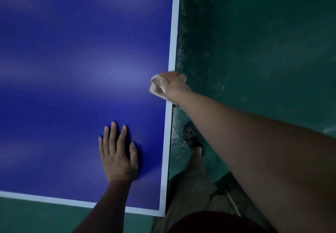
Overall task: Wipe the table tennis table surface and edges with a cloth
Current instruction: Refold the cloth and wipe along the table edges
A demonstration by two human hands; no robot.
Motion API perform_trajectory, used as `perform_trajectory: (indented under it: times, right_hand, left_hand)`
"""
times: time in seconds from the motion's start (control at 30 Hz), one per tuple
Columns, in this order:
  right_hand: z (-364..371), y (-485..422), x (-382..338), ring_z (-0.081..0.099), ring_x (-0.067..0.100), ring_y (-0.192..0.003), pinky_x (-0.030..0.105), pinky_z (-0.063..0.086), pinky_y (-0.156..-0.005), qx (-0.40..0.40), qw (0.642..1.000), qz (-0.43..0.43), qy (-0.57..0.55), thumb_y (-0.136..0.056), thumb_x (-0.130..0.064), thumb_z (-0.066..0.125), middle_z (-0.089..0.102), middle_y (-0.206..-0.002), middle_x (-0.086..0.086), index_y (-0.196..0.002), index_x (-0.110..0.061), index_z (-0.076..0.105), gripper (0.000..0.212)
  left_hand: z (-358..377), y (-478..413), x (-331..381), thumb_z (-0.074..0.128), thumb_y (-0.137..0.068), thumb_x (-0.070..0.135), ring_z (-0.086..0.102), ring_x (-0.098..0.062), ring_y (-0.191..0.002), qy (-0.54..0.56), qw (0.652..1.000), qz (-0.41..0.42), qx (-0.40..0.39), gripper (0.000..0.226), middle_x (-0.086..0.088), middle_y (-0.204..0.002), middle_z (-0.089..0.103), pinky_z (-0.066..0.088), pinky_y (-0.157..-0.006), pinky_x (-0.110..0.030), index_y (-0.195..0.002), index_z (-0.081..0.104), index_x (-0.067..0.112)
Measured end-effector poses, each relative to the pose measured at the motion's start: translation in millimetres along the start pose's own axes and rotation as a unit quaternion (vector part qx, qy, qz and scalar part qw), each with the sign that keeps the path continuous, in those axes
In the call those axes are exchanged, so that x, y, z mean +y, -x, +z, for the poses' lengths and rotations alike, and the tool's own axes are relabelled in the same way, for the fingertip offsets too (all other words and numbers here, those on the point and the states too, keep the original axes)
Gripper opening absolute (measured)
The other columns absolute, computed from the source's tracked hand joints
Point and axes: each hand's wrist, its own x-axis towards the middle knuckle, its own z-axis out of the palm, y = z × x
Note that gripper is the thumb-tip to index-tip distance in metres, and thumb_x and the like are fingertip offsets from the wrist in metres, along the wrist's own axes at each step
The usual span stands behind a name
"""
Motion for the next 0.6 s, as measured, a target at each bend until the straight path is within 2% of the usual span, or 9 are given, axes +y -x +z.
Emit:
perform_trajectory:
  times: [0.03,0.07,0.1,0.13,0.2,0.23,0.37,0.5,0.6]
  right_hand:
    - [-6,-6,-11,0.054,0.037,-0.136,0.042,0.046,-0.112,-0.005,1.0,-0.009,-0.021,-0.11,-0.026,0.059,0.054,-0.15,0.021,-0.107,-0.022,0.05,0.011]
    - [-10,-14,-18,0.052,0.037,-0.139,0.041,0.044,-0.114,0.0,0.999,-0.01,-0.04,-0.11,-0.024,0.059,0.053,-0.152,0.022,-0.107,-0.021,0.048,0.011]
    - [-13,-15,-22,0.053,0.036,-0.138,0.041,0.043,-0.112,0.008,0.999,-0.012,-0.038,-0.11,-0.027,0.059,0.054,-0.151,0.022,-0.115,-0.019,0.048,0.014]
    - [-12,-17,-21,0.055,0.035,-0.135,0.041,0.043,-0.109,0.019,0.999,-0.013,-0.032,-0.11,-0.032,0.059,0.056,-0.148,0.021,-0.129,-0.015,0.046,0.029]
    - [-7,-5,-11,0.059,0.036,-0.131,0.044,0.043,-0.108,0.034,0.998,0.01,-0.046,-0.11,-0.042,0.059,0.061,-0.138,0.016,-0.157,-0.008,0.026,0.067]
    - [-4,1,-3,0.058,0.037,-0.133,0.045,0.043,-0.109,0.031,0.998,0.014,-0.048,-0.11,-0.044,0.058,0.061,-0.136,0.015,-0.161,-0.01,0.019,0.074]
    - [10,12,19,0.055,0.036,-0.14,0.044,0.042,-0.111,0.045,0.997,0.025,-0.062,-0.11,-0.045,0.057,0.052,-0.157,0.014,-0.167,-0.017,0.014,0.077]
    - [10,-8,-1,0.058,0.033,-0.132,0.037,0.041,-0.101,0.077,0.992,0.03,-0.098,-0.109,-0.044,0.059,0.052,-0.156,0.014,-0.161,-0.013,0.022,0.072]
    - [-3,-30,-26,0.057,0.036,-0.135,0.033,0.038,-0.094,0.077,0.992,0.023,-0.098,-0.109,-0.045,0.058,0.05,-0.157,0.016,-0.161,-0.009,0.02,0.074]
  left_hand:
    - [-1,0,1,0.046,-0.109,0.038,0.021,-0.035,-0.168,-0.001,1.0,-0.001,-0.003,0.061,-0.008,-0.18,0.027,0.022,-0.132,-0.066,-0.165,0.046,0.015]
    - [-2,0,2,0.047,-0.108,0.037,0.021,-0.036,-0.168,-0.001,1.0,-0.003,-0.005,0.061,-0.008,-0.18,0.028,0.023,-0.131,-0.066,-0.165,0.047,0.013]
    - [-2,-1,3,0.048,-0.108,0.035,0.022,-0.036,-0.167,0.001,1.0,-0.004,-0.006,0.061,-0.009,-0.179,0.029,0.023,-0.131,-0.067,-0.163,0.048,0.012]
    - [-3,-3,5,0.048,-0.107,0.034,0.023,-0.036,-0.167,0.005,1.0,-0.008,-0.002,0.059,-0.01,-0.178,0.031,0.024,-0.13,-0.067,-0.162,0.05,0.011]
    - [-5,-12,11,0.051,-0.108,0.027,0.027,-0.036,-0.166,0.035,0.999,-0.02,0.017,0.053,-0.012,-0.175,0.037,0.026,-0.129,-0.067,-0.157,0.054,0.007]
    - [-5,-23,17,0.053,-0.108,0.023,0.03,-0.035,-0.165,0.058,0.998,-0.025,0.029,0.052,-0.012,-0.173,0.04,0.026,-0.13,-0.067,-0.156,0.054,0.005]
    - [-12,-111,51,0.06,-0.105,0.014,0.038,-0.033,-0.161,0.137,0.989,-0.003,0.052,0.056,-0.011,-0.169,0.045,0.023,-0.134,-0.059,-0.159,0.048,0.003]
    - [-11,-233,93,0.058,-0.107,0.014,0.045,-0.038,-0.156,0.163,0.984,0.006,0.068,0.049,-0.015,-0.162,0.054,0.018,-0.136,-0.049,-0.154,0.053,0.001]
    - [-7,-320,117,0.053,-0.106,0.022,0.037,-0.037,-0.161,0.144,0.989,-0.003,0.033,0.056,-0.015,-0.165,0.049,0.011,-0.137,-0.044,-0.158,0.047,0.001]
